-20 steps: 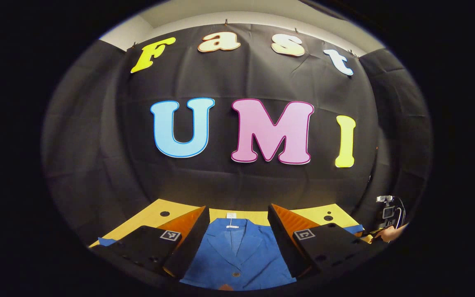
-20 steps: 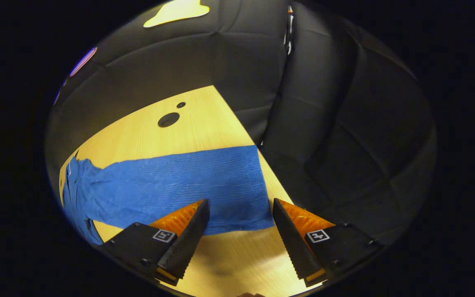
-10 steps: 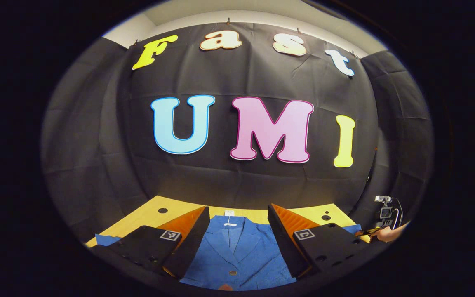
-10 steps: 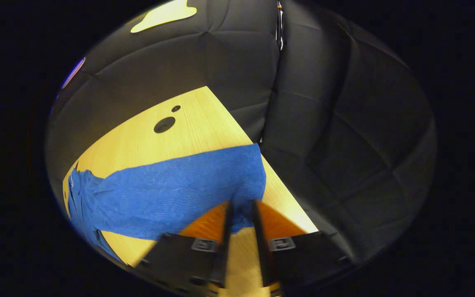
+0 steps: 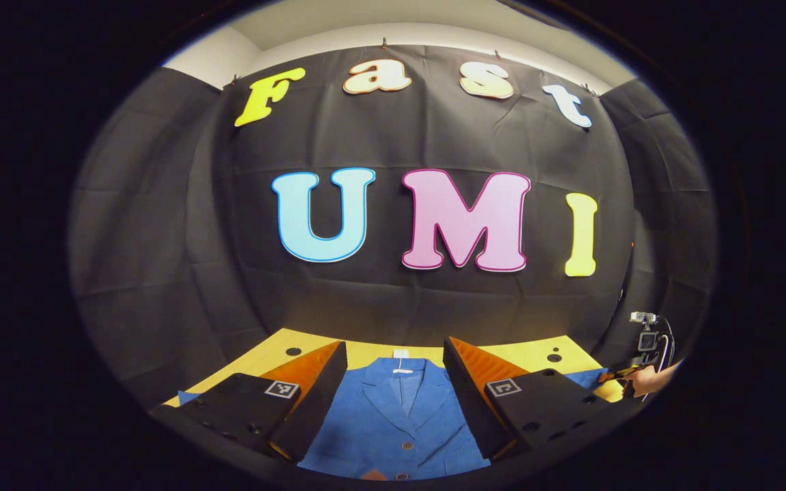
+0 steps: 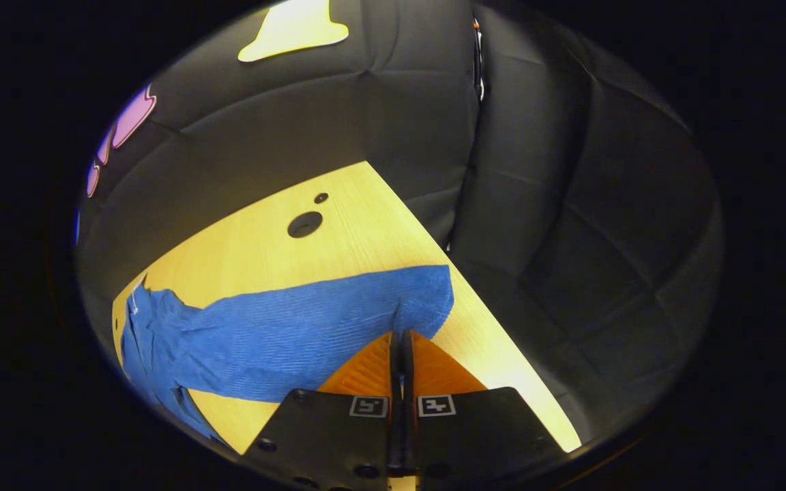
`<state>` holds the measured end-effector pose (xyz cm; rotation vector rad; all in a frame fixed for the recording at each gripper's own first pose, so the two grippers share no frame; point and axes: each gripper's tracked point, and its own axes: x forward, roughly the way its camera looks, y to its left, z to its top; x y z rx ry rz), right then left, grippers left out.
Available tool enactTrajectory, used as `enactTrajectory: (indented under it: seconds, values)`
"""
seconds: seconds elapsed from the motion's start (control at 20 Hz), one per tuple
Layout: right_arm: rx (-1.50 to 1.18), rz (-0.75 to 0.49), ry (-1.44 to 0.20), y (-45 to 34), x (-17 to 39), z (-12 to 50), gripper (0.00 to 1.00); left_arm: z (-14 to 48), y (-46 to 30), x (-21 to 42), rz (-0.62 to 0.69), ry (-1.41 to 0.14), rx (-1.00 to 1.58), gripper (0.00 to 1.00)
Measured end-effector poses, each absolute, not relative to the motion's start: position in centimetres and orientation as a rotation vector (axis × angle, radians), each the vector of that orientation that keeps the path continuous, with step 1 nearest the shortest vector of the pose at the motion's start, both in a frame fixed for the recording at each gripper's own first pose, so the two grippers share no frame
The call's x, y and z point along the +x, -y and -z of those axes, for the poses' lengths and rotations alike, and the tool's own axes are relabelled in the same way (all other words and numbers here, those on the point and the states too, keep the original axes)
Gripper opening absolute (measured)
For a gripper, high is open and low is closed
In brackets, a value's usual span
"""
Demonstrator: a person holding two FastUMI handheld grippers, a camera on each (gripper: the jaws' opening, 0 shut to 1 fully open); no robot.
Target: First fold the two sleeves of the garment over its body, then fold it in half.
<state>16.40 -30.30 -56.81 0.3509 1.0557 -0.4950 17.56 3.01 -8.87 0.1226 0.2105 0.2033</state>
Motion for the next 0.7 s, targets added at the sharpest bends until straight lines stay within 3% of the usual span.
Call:
enactTrajectory:
  seconds: [0.35, 0.7]
  values:
    - [0.197, 0.412, -0.862, 24.3, 19.4, 47.4, 0.00, 8.4, -4.1, 14.5, -0.140, -0.185, 0.062, 0.81]
    - [0.119, 0.182, -0.813, 7.1, 24.0, 42.5, 0.02, 5.6, -12.2, 9.7, -0.205, -0.137, 0.035, 0.82]
